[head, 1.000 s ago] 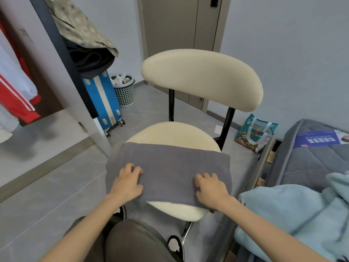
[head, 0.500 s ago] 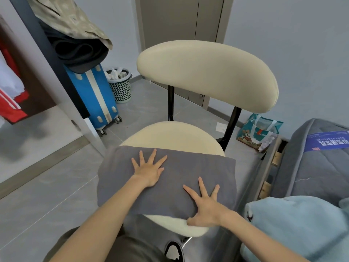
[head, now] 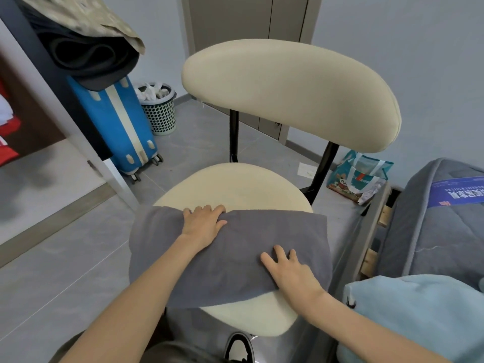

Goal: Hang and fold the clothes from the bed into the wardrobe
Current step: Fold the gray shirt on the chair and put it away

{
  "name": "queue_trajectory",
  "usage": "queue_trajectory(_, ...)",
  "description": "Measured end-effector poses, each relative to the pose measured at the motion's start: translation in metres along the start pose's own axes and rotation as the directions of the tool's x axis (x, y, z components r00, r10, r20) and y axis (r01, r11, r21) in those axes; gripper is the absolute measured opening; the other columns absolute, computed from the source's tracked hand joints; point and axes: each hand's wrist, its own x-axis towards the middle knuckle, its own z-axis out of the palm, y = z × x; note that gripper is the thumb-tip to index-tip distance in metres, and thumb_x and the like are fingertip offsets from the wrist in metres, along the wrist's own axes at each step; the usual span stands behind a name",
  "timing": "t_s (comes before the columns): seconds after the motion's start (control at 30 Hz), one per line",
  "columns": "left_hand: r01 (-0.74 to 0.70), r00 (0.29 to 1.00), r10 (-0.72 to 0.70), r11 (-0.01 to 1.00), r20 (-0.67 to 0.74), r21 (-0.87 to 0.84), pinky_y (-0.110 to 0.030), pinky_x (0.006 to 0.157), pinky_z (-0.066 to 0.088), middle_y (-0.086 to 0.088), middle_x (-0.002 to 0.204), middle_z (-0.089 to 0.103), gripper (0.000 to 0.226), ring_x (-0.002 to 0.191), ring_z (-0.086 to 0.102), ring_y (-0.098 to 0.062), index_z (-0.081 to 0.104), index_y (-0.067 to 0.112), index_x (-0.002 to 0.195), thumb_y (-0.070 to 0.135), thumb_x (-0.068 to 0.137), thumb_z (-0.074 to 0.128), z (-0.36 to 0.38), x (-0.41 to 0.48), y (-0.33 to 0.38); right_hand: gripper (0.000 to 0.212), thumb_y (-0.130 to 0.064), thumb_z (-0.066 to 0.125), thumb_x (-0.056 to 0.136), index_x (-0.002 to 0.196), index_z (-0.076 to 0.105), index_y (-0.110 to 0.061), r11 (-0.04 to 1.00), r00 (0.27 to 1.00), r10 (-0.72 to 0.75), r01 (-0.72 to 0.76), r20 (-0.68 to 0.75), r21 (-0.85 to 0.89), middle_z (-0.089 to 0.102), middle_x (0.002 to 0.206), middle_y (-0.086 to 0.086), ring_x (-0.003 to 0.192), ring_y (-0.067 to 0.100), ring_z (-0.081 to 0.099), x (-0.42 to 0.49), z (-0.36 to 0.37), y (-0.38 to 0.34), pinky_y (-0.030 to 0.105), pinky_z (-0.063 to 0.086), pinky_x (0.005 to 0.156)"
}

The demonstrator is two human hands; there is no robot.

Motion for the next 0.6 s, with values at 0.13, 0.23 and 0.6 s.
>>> queue_trajectory(0.13,0.066,0.997,-0.068,0.995,-0.026,-0.080,-0.037,0.080,0.039,-0.007,0.116,0.060,0.029,0.104,0.057,-0.031,0.042,0.019,0.121,0.039,0.101,0.037,0.002,-0.015,-0.003,0.037,-0.011,0.036,0.100,0.136,0.033,-0.020,0.999,0.993,0.048,-0.047,-0.110,0.010,0.036,0.138,0.008,0.121,0.028,0.045,0.036,-0.016,0.032,0.039,0.046,0.083)
queue_trajectory(0.23,0.192,0.981,-0.182,0.956,0.066,-0.222,-0.034,0.077,0.043,-0.009,0.109,0.062,0.025,0.102,0.058,-0.031,0.043,0.016,0.105,0.038,0.097,0.045,0.005,-0.036,-0.012,0.037,-0.020,0.043,0.098,0.135,0.037,-0.027,0.985,0.973,0.169,-0.164,-0.156,0.048,0.029,0.148,0.007,0.137,0.030,0.026,0.067,-0.028,0.052,0.046,0.032,0.107)
queue_trajectory(0.6,0.430,0.900,-0.327,0.572,0.286,-0.698,-0.026,0.058,0.034,-0.004,0.058,0.055,0.046,0.056,0.051,-0.019,0.055,0.017,0.054,0.042,0.093,0.057,-0.007,-0.038,-0.025,0.053,-0.025,0.054,0.094,0.135,0.030,-0.004,0.273,0.806,0.585,-0.298,0.088,0.915,0.035,0.137,0.020,0.121,0.044,0.042,0.089,-0.027,0.034,0.041,0.036,0.099)
